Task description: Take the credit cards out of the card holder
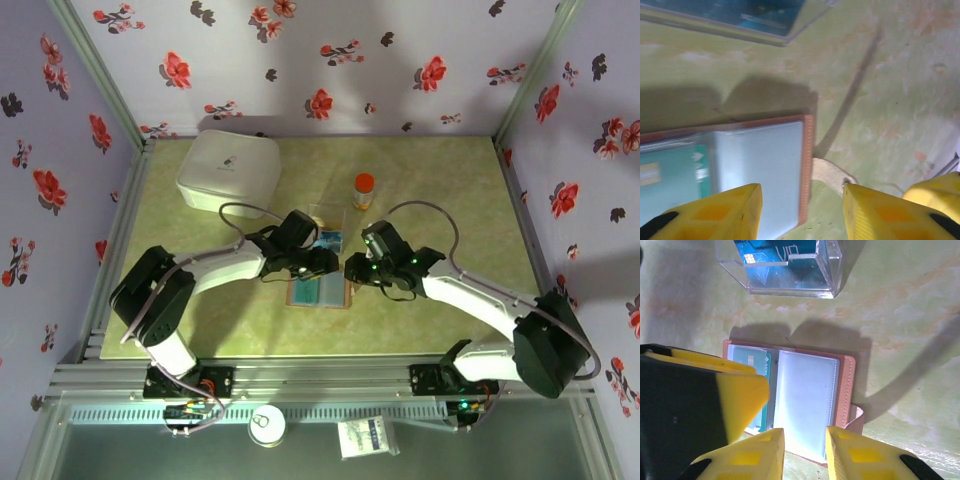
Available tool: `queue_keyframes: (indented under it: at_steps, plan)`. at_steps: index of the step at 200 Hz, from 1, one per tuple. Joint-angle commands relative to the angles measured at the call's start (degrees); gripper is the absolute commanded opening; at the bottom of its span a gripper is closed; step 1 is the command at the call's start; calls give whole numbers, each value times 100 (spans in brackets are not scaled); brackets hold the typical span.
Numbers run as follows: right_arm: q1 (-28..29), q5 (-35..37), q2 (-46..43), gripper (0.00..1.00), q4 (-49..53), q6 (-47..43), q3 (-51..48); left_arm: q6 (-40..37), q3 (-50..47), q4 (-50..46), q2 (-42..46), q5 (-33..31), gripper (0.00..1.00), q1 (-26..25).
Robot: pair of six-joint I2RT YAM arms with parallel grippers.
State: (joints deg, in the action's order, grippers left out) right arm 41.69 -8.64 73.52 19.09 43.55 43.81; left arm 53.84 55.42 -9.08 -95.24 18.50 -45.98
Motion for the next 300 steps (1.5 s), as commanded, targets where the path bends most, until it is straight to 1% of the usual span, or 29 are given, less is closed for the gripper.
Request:
queue_keyframes:
  at_steps: [1,55,90,136,178,253,300]
  plan:
    - [70,-118,196,28,-232,164,203,-215,-333,-209,251,-171,45,168]
    - [383,-94,838,26,-286,246,581,-309,-1043,-192,726,-251,43,648]
    - [605,-126,1339,26,-365,308,868,-342,-1395,-74,899,-170,37,905]
    - [767,-328,1936,25,-695,494,1067,-363,-1534,212,755,112,27,941]
    - [820,-482,2240,24,-938,636,1060,-318,-1648,310,701,191,19,942]
    - [822,-699,2542,24,-1291,786,924,-217,-1818,390,652,250,15,941]
    - [815,-677,2672,23,-1258,787,914,-207,-1817,398,598,250,14,941]
